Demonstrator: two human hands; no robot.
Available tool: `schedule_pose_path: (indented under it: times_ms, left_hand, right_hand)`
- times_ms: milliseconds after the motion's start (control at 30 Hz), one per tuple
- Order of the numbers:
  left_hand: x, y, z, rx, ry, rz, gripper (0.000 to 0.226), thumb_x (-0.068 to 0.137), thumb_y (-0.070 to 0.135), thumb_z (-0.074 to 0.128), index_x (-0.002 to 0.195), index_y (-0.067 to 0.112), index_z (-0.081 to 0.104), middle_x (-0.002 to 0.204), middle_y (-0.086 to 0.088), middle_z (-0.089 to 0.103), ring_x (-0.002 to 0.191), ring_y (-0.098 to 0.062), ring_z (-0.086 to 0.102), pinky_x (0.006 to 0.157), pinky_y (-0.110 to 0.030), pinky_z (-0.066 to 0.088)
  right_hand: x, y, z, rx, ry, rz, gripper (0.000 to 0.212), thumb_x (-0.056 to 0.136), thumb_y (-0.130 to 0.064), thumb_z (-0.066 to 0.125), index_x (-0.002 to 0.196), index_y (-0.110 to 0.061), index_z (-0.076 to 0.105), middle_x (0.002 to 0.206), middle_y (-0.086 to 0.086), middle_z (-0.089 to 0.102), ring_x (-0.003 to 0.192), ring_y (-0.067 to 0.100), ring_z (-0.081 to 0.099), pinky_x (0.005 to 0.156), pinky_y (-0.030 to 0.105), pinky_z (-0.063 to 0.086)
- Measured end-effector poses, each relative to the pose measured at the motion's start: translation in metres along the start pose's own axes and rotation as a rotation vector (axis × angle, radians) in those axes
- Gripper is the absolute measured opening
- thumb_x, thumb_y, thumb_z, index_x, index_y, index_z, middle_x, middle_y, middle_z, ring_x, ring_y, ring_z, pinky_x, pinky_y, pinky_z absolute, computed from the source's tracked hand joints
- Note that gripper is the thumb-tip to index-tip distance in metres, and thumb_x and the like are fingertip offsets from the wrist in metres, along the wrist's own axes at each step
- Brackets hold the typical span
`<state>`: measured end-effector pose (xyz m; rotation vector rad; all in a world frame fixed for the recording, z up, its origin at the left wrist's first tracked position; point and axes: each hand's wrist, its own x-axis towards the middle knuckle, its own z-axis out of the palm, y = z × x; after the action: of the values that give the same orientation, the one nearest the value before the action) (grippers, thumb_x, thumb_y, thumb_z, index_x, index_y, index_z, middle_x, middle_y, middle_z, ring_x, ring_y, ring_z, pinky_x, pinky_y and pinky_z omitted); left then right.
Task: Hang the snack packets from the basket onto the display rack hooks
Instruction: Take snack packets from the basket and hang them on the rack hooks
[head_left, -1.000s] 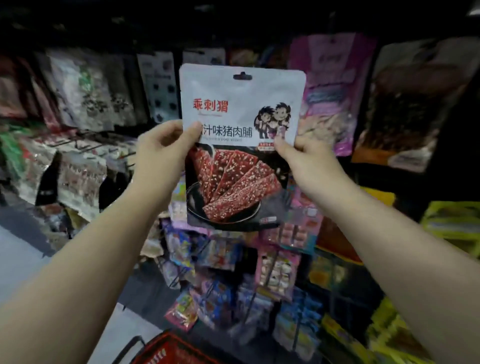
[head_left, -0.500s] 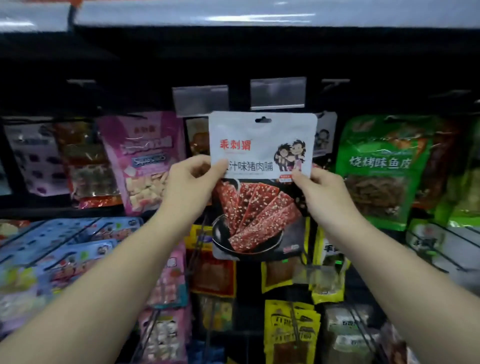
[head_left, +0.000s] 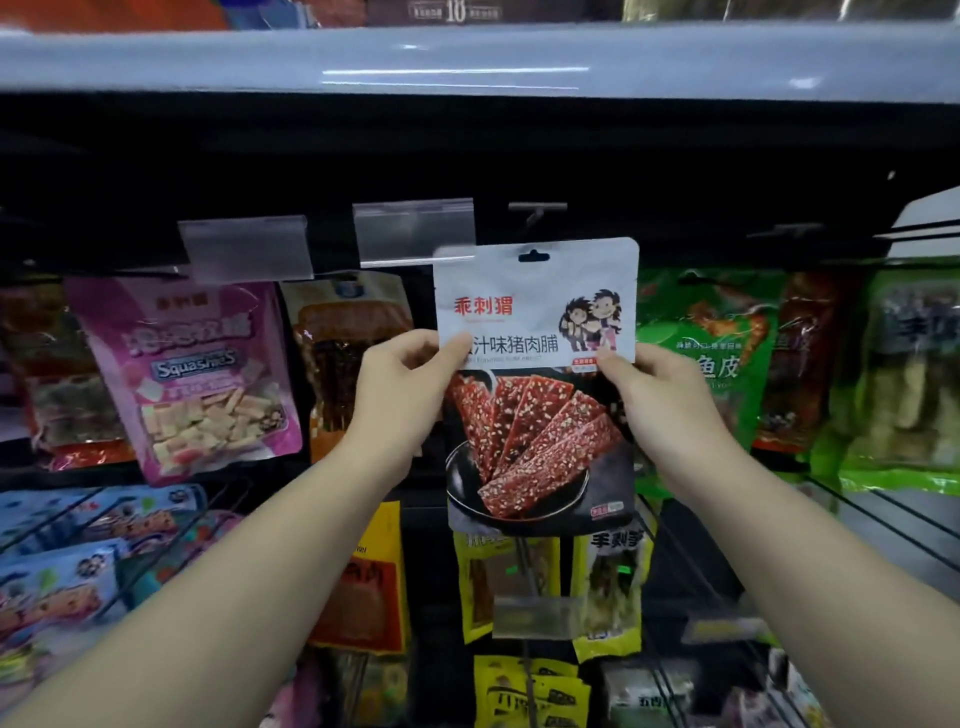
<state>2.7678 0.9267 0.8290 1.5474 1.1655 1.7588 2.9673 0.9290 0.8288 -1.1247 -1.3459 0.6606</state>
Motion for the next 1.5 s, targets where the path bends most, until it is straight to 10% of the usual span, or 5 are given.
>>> schedule_pose_path:
  times_ms: [500,833,1067,1233,1500]
  left_hand:
    - [0.031,-0.031,0.015,0.024,0.036,-0.090,0.025,0.090,0.031,0.066,0.074,0.012,0.070,0.069,-0.002,0.071,0.061,-0.007,0.064,0.053,-0.019,0.044]
    - [0.078,-0.053,0.019,0.111,0.091,-0.130,0.031,0.087,0.035,0.067,0.074,0.006,0.068,0.084,-0.022,0.070,0.071,-0.023,0.062,0.068,-0.034,0.049]
    - [0.068,-0.059,0.001,0.292,0.088,-0.063,0.011,0.085,0.039,0.070,0.084,0.027,0.070,0.083,0.006,0.071,0.078,-0.011,0.065,0.085,-0.041,0.056]
    - [0.026,-0.033,-0.052,0.773,0.006,0.214,0.022,0.086,0.047,0.062,0.102,0.033,0.067,0.086,0.018,0.066,0.083,-0.010,0.065,0.074,-0.033,0.055]
    - [-0.093,-0.082,-0.205,1.565,-0.062,0.407,0.039,0.083,0.049,0.042,0.078,0.021,0.069,0.067,0.001,0.065,0.051,-0.027,0.064,0.042,-0.023,0.035]
  right_hand:
    - [0.034,0.022,0.018,-0.005,-0.015,0.094,0.036,0.095,-0.027,0.054,0.095,0.008,0.063,0.089,0.024,0.068,0.069,0.023,0.056,0.064,0.032,0.038]
    - [0.079,0.040,0.052,-0.042,0.056,0.118,0.037,0.094,-0.026,0.053,0.098,0.009,0.062,0.098,0.029,0.065,0.075,0.023,0.052,0.068,0.033,0.036]
    - [0.072,0.050,0.051,-0.164,0.083,0.066,0.031,0.096,-0.032,0.053,0.112,-0.006,0.056,0.082,0.001,0.058,0.078,0.021,0.055,0.064,0.029,0.039]
    - [0.026,0.042,0.053,-0.581,0.229,-0.412,0.046,0.092,-0.023,0.058,0.132,-0.006,0.043,0.136,0.012,0.042,0.127,0.026,0.037,0.108,0.039,0.029]
    - [-0.094,0.042,0.190,-0.888,-0.418,-1.045,0.031,0.087,-0.029,0.043,0.095,-0.008,0.065,0.090,0.011,0.065,0.080,0.033,0.063,0.064,0.038,0.053]
